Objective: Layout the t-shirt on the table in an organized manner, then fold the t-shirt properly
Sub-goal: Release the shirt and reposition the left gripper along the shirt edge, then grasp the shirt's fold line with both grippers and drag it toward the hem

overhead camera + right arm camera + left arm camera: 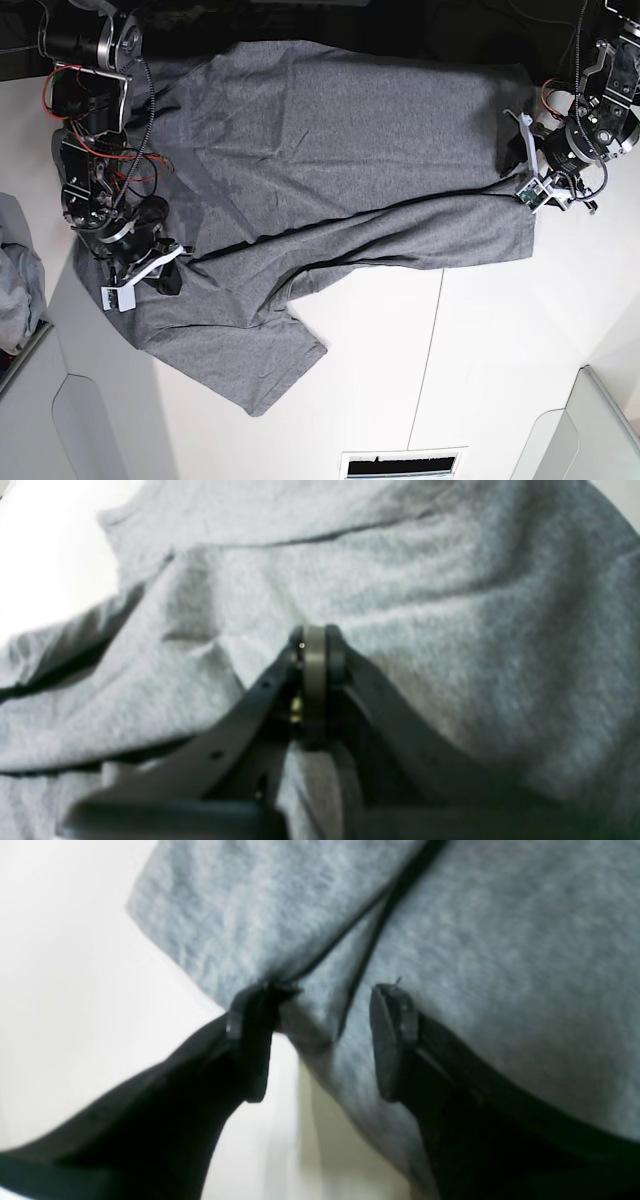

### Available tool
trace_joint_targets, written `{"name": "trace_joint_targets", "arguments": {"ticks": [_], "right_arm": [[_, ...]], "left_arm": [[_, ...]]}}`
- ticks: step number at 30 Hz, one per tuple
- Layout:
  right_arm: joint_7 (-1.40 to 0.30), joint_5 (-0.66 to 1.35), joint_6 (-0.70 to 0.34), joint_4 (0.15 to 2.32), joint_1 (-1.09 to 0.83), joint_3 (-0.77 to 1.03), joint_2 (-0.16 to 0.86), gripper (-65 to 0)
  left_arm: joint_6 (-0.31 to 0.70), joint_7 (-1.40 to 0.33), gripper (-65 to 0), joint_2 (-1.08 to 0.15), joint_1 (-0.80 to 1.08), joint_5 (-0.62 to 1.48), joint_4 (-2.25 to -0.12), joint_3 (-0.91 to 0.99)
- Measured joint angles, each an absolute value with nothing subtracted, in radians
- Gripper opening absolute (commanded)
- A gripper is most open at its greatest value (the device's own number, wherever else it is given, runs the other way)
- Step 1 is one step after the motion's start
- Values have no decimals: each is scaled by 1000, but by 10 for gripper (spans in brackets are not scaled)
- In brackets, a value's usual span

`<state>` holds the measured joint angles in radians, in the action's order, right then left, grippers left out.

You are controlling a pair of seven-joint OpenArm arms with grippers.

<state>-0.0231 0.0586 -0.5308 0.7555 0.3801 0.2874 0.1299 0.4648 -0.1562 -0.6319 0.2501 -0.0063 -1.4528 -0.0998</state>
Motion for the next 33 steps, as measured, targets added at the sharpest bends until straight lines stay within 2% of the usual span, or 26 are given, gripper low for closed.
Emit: {"name": "trace_joint_targets", "arguments": {"ticks": [3,9,11,12,16,20,24,26,30,33], "right_arm": [[-24,59,-531,756,380,287,127,-650],[-26,59,-531,756,380,287,127,-650],[-26,59,-531,756,380,287,127,-650],[-26,59,-531,756,380,287,128,-650],[-26,59,-531,756,380,287,127,-650],[-27,59,-531,756,380,287,128,-650],[-24,59,-531,756,380,287,127,-650],[-24,58,-531,756,380,287,127,-650],[-23,59,-531,756,380,287,130,-650],[-24,59,-531,756,380,287,130,-650]], "left_arm": [[467,-149,-357,-630,241,-7,-1433,-100],[441,-140,-553,-629,224,-8,-1431,-100],[441,-121,-641,-629,223,-9,-1431,-100],[441,-114,-650,-629,223,-9,-1431,-100],[440,-110,-650,-629,223,-8,-1431,-100],[315,-112,-650,-627,192,-5,-1431,-101],[288,-135,-650,-629,66,39,-1430,-101],[317,-143,-650,-629,5,65,-1417,-99],[451,-149,-642,-629,-89,142,-1311,-102],[474,-147,-423,-630,-135,213,-1217,-123]]}}
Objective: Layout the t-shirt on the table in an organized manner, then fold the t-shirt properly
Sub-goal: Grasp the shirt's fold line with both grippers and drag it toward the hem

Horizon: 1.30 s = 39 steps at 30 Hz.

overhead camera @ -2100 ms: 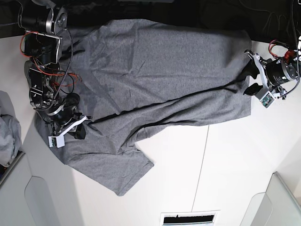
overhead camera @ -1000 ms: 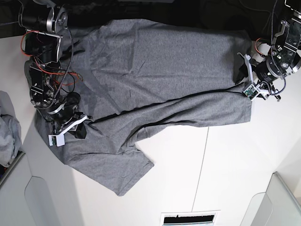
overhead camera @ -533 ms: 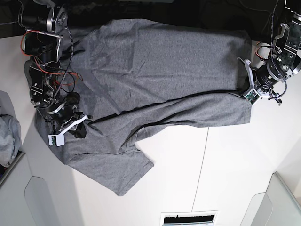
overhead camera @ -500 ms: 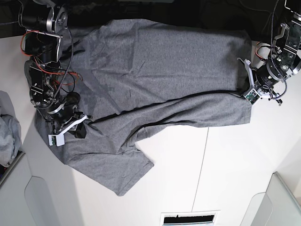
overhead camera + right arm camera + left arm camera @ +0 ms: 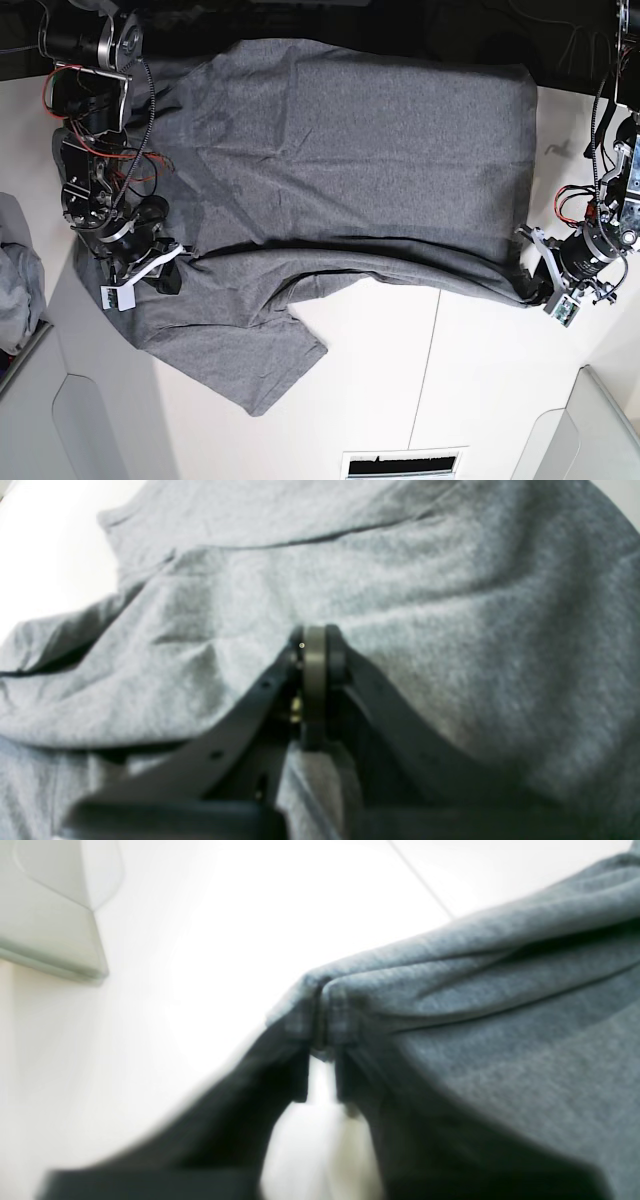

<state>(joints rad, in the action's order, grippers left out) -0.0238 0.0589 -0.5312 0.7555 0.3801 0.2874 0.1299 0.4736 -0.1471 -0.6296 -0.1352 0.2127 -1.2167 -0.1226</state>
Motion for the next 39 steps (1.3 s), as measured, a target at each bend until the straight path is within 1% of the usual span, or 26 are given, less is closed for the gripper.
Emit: {"name": "trace_joint_targets", "arguments": {"ticks": [1,2,4,5,9,15,17,18,19,20,21,26,27,30,34,39], "right_arm": [[-24,59,-531,756,380,287,130,-650],[-23,59,-532,756,380,287,130,-616],[-27,59,-532,756,380,287,130,-548],[-26,60,-532,756,380,287,130,-532],[-27,139,-532,772,379,287,129,-533],[-26,149,-531,898,382,318,127,-533],[-23,149,-530,908,391,339,128,-534],[-23,148,-530,908,394,344,130,-546],[-23,140,-530,908,396,344,130,-578],[-23,120,-530,908,396,344,130,-630],[-23,95,-530,908,396,344,130,-650],[-25,-43,-499,861,399,344,130,-650],[-27,-64,-493,848,399,344,130,-650],[-26,-109,-483,805,399,344,138,-650],[-25,-127,-477,736,397,342,186,-650],[-23,-93,-485,703,388,343,268,-650]], "left_arm": [[473,-150,-382,-629,-146,224,-1193,-132],[471,-149,-365,-629,-150,238,-1176,-138],[450,-149,-365,-627,-151,256,-1156,-140],[434,-150,-365,-626,-150,267,-1152,-140],[434,-150,-365,-626,-156,270,-1152,-140],[434,-150,-365,-626,-156,270,-1152,-140],[434,-150,-365,-626,-156,270,-1152,-140],[434,-150,-365,-626,-156,270,-1152,-140],[434,-150,-365,-626,-156,270,-1152,-140],[435,-150,-365,-626,-156,271,-1152,-141],[435,-150,-365,-627,-157,271,-1152,-146],[434,-150,-365,-629,-159,269,-1152,-232],[426,-149,-365,-627,-162,265,-1152,-256],[360,-149,-366,-604,-185,220,-1150,-312],[345,-145,-366,-582,-248,171,-1092,-388],[347,-91,-366,-549,-323,86,-953,-492]]}}
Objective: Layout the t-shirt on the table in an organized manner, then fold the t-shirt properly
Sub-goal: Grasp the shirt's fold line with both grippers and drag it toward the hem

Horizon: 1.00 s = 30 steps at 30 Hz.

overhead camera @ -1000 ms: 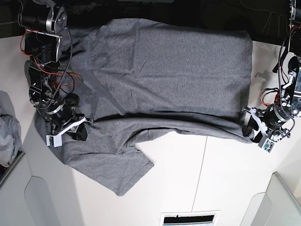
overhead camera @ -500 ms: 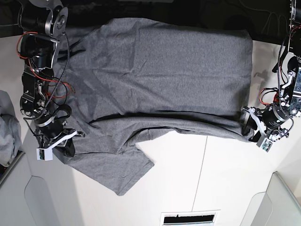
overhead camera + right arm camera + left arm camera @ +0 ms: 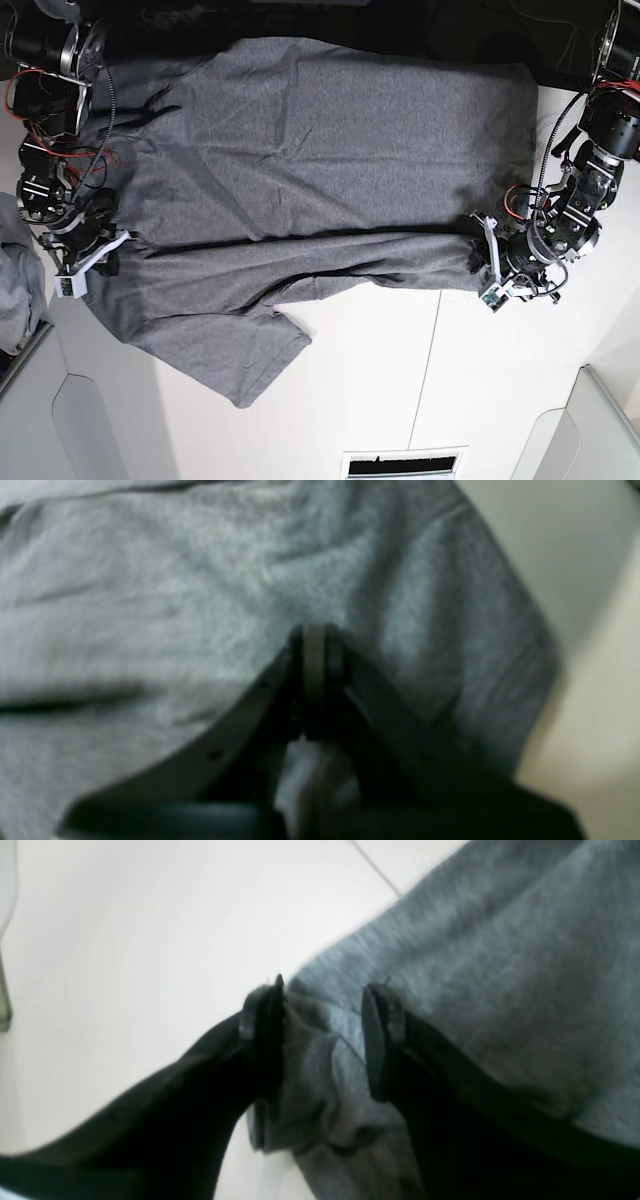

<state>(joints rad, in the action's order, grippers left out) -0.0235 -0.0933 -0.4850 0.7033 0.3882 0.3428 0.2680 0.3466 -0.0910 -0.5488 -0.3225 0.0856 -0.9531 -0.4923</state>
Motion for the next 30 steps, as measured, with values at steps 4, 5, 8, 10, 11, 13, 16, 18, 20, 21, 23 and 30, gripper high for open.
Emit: {"name": "trace_joint_targets", "arguments": {"ticks": [4,5,8,10,11,13,16,18,20,21,23,30], "right_arm": [[-30,-18,-513,702,369,343,297,-650],[-28,-11,-515,701,366,343,300,-650],[-24,15,-521,702,363,343,299,-650],[-24,28,-521,702,352,343,300,-650],[-17,36,-521,702,345,343,299,-650],[-12,45,-521,702,336,343,300,-650],[-15,44,-521,703,335,343,301,-650],[-15,44,-521,703,335,343,301,-650],[-15,45,-521,703,335,343,301,-650],[-15,53,-521,703,336,343,301,-650],[-22,87,-521,703,335,343,302,-650],[-33,127,-521,703,358,343,301,-650]], "left_arm": [[274,-63,-366,-525,-388,89,-840,-536],[268,-62,-366,-515,-408,89,-810,-537],[265,-66,-366,-493,-461,87,-737,-537],[265,-74,-366,-482,-494,86,-703,-538],[266,-74,-366,-479,-507,86,-696,-538],[265,-78,-366,-482,-535,88,-693,-538],[265,-105,-366,-485,-590,117,-693,-538],[265,-138,-366,-484,-626,171,-693,-538],[285,-212,-366,-483,-654,181,-693,-537],[303,-251,-366,-483,-664,191,-694,-537],[373,-300,-381,-495,-667,192,-719,-538],[411,-315,-494,-601,-450,202,-1003,-541]]}}
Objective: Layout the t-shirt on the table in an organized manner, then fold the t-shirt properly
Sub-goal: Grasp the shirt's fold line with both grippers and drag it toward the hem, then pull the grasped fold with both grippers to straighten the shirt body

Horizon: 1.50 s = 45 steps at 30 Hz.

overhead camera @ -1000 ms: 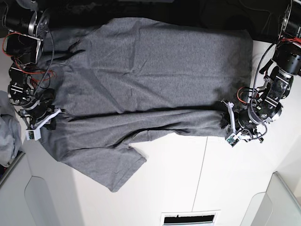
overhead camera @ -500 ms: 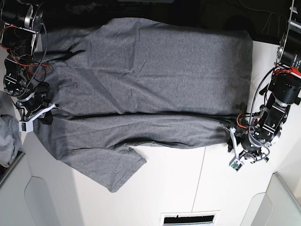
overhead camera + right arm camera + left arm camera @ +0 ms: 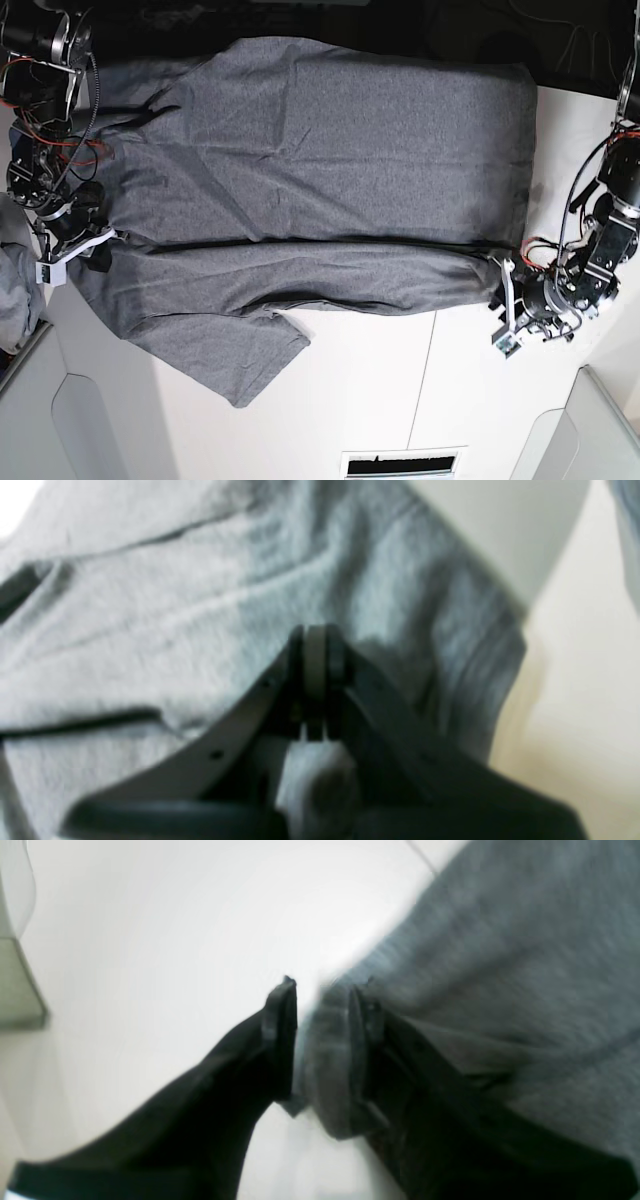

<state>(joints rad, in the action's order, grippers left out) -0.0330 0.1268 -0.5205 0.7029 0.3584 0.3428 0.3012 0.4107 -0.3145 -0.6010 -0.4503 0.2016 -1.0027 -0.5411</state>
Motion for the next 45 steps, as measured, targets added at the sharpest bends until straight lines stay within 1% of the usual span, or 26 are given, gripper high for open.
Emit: {"name": "trace_joint_targets", "arguments": {"ticks": [2,3,4,7,9,10,12,14,16,17,22,23,25,29,34,38,45], "right_arm": [[-30,128,-521,703,369,343,301,-650],[-34,126,-521,703,377,343,301,-650],[-35,126,-521,703,382,343,301,-650],[-30,127,-521,703,401,343,295,-650],[-30,128,-520,703,411,343,286,-650],[-31,131,-520,703,414,343,281,-650],[-32,130,-520,702,419,343,268,-650],[-35,123,-520,702,427,343,253,-650],[-32,124,-521,702,437,343,240,-650],[-33,122,-521,702,443,343,235,-650],[-36,112,-522,702,440,325,236,-650],[-42,94,-521,703,435,318,236,-650],[-43,72,-521,703,424,302,236,-650],[-51,56,-522,702,392,295,233,-650],[-26,64,-525,704,359,295,242,-650],[-19,72,-529,706,346,295,250,-650],[-53,107,-525,755,340,295,281,-650]], "left_arm": [[352,-314,-579,-607,-394,184,-1077,-544],[341,-308,-626,-606,-378,170,-1104,-543],[342,-293,-650,-602,-368,156,-1124,-543],[325,-276,-650,-570,-353,133,-1134,-542],[246,-273,-650,-542,-348,138,-1114,-543],[234,-268,-650,-530,-352,136,-1095,-543],[243,-253,-650,-509,-373,113,-1037,-543],[299,-230,-650,-487,-396,84,-966,-540],[314,-206,-650,-468,-402,71,-902,-539],[314,-178,-650,-464,-402,68,-881,-539],[313,-176,-650,-463,-413,68,-850,-543],[299,-175,-650,-460,-413,68,-850,-543],[272,-184,-650,-448,-419,64,-847,-544],[275,-194,-650,-403,-461,61,-833,-545],[281,-192,-650,-334,-533,62,-720,-547],[280,-163,-650,-313,-575,29,-622,-546],[281,-172,-650,-309,-614,26,-593,-547]]}}
